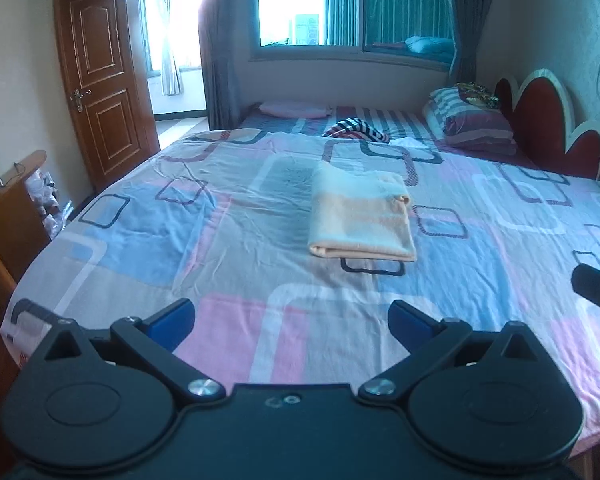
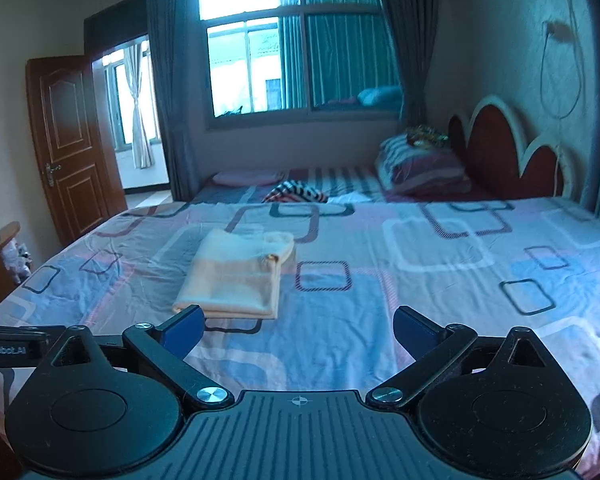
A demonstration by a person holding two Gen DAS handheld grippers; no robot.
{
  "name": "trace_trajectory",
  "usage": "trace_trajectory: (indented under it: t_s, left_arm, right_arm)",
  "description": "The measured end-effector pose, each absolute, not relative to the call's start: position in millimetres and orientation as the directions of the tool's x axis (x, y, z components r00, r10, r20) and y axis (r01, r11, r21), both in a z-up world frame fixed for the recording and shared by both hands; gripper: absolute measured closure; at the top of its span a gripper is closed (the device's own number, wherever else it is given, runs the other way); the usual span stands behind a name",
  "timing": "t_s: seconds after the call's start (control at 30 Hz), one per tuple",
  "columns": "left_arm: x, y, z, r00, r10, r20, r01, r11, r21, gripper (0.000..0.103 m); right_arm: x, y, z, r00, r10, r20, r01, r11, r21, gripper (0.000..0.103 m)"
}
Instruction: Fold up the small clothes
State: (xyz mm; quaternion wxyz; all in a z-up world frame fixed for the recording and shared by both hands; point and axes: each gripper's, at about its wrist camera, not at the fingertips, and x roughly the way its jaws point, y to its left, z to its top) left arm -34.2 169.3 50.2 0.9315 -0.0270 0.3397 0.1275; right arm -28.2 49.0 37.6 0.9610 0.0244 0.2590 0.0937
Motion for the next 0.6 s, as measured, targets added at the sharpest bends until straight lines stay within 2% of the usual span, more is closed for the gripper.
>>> trace_trajectory:
  t_s: [0.6]
  left_arm:
    - [-66.6, 164.4, 62.2, 0.76, 0.226, -0.609, -0.253, 0.967, 0.043, 0.001]
  right_arm:
    - [-64.8, 47.2, 49.8, 0.868, 0.22, -0.445, -0.178, 0.975, 0.134, 0.001]
